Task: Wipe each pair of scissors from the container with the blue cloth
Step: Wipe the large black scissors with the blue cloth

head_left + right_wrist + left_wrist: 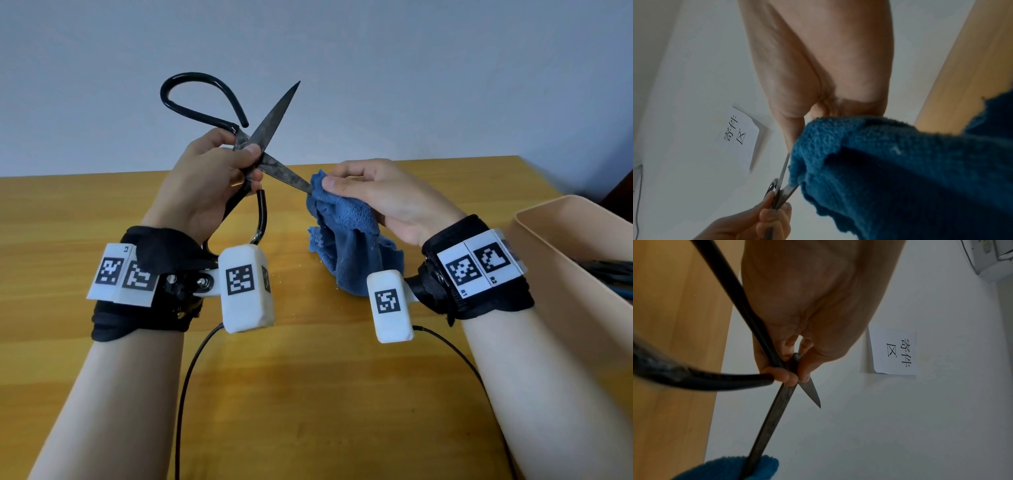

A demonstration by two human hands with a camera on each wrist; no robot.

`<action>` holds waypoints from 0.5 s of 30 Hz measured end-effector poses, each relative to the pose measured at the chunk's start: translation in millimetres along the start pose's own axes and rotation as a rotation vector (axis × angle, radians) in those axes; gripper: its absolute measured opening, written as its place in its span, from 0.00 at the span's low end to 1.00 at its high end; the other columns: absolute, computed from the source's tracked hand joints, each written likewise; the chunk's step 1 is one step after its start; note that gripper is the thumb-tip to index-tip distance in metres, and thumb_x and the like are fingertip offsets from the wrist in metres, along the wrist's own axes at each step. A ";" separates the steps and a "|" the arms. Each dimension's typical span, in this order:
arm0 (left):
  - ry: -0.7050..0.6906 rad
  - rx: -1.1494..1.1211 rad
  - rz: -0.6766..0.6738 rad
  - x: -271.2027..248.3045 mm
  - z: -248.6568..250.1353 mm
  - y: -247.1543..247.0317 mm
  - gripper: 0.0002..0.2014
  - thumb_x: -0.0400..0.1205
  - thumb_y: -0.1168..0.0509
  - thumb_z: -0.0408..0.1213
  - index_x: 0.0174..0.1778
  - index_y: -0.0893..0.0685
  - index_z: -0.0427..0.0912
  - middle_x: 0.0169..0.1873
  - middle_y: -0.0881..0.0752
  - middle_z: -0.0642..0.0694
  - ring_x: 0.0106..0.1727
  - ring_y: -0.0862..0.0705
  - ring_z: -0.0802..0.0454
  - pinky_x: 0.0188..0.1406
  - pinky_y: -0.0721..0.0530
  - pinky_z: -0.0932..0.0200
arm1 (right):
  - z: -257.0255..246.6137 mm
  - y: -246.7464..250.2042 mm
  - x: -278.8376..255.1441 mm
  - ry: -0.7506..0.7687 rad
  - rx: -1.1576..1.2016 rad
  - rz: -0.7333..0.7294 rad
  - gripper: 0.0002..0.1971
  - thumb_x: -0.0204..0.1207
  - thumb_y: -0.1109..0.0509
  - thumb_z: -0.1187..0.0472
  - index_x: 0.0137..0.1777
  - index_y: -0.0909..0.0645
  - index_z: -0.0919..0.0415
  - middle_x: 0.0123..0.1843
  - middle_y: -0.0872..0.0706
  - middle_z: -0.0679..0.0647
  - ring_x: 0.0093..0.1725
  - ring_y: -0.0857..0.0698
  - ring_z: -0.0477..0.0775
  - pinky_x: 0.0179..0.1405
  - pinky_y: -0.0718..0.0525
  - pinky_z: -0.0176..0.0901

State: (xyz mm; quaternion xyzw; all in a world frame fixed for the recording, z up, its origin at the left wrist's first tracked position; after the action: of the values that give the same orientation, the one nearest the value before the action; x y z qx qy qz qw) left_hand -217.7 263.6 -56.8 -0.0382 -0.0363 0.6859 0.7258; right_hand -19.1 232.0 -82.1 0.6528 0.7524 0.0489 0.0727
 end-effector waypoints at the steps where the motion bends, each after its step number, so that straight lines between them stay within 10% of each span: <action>1: 0.002 -0.004 0.002 -0.1 0.1 0.0 0.11 0.86 0.33 0.26 0.43 0.26 0.42 0.42 0.19 0.43 0.32 0.20 0.53 0.37 0.17 0.61 | -0.2 0.0 -0.4 -0.005 -0.001 0.001 0.04 0.79 0.25 0.61 0.51 0.13 0.60 0.48 0.08 0.53 0.45 0.10 0.47 0.41 0.14 0.34; 15: -0.014 0.044 -0.022 -4.5 -2.6 -16.0 0.09 0.86 0.34 0.25 0.43 0.24 0.40 0.38 0.19 0.45 0.30 0.20 0.53 0.38 0.16 0.61 | -1.8 -1.6 -1.4 -0.012 -0.255 0.078 0.08 0.75 0.27 0.65 0.36 0.21 0.54 0.31 0.21 0.47 0.35 0.24 0.48 0.43 0.26 0.42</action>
State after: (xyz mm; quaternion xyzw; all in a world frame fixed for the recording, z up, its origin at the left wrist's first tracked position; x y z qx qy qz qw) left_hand -201.8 258.1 -57.8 -0.0169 -0.0268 0.6789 0.7336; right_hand -20.7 230.4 -80.5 0.6672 0.7139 0.1430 0.1575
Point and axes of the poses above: each hand's wrist, its own x-axis towards the middle knuckle, its own y-axis out of the back of the hand, z = x × y, the point moved 10 cm from there along x, towards the middle knuckle
